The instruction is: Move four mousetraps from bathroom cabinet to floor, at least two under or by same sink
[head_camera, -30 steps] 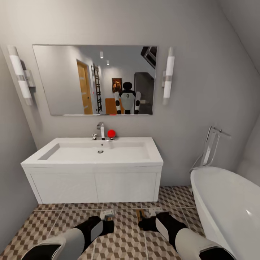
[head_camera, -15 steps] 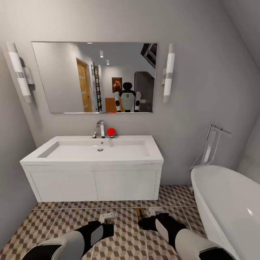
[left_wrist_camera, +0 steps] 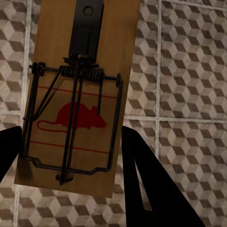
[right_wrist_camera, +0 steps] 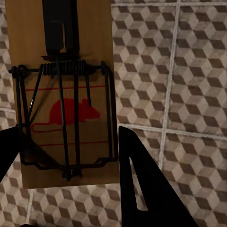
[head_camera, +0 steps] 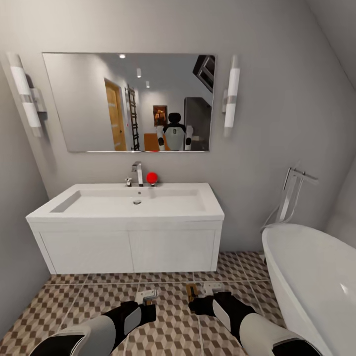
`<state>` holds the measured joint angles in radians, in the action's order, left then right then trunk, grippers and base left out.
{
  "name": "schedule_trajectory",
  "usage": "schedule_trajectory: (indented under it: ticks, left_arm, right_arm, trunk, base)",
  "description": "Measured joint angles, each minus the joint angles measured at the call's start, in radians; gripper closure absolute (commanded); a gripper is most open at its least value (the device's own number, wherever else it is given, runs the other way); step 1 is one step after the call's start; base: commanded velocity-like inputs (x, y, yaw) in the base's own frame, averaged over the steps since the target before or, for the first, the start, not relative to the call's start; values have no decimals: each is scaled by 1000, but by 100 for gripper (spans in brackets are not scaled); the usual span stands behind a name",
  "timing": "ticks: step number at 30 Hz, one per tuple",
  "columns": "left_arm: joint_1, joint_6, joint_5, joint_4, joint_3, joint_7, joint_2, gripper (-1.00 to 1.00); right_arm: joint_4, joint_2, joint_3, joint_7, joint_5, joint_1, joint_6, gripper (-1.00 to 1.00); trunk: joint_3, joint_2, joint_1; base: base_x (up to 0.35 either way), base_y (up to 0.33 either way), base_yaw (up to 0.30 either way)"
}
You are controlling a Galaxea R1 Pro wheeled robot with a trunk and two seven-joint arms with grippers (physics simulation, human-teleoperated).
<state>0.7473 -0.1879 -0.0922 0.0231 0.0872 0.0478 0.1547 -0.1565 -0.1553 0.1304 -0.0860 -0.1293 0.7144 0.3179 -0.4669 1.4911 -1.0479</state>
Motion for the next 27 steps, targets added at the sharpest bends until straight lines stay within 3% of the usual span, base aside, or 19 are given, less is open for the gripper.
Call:
schedule_trajectory:
  ticks: [16,27]
  left_arm:
    - [1,5,1,-72,-2,8,1,100]
    - [1,0,2,-80,-2,8,4,100]
  right_arm:
    - [0,1,-7,0,-3,0,2,100]
    - [0,1,-8,0,-2,0,2,100]
  trunk:
    - [-51,112,-61]
    - [-100,189,-104]
  base:
    - [0,0,0]
    - [0,0,0]
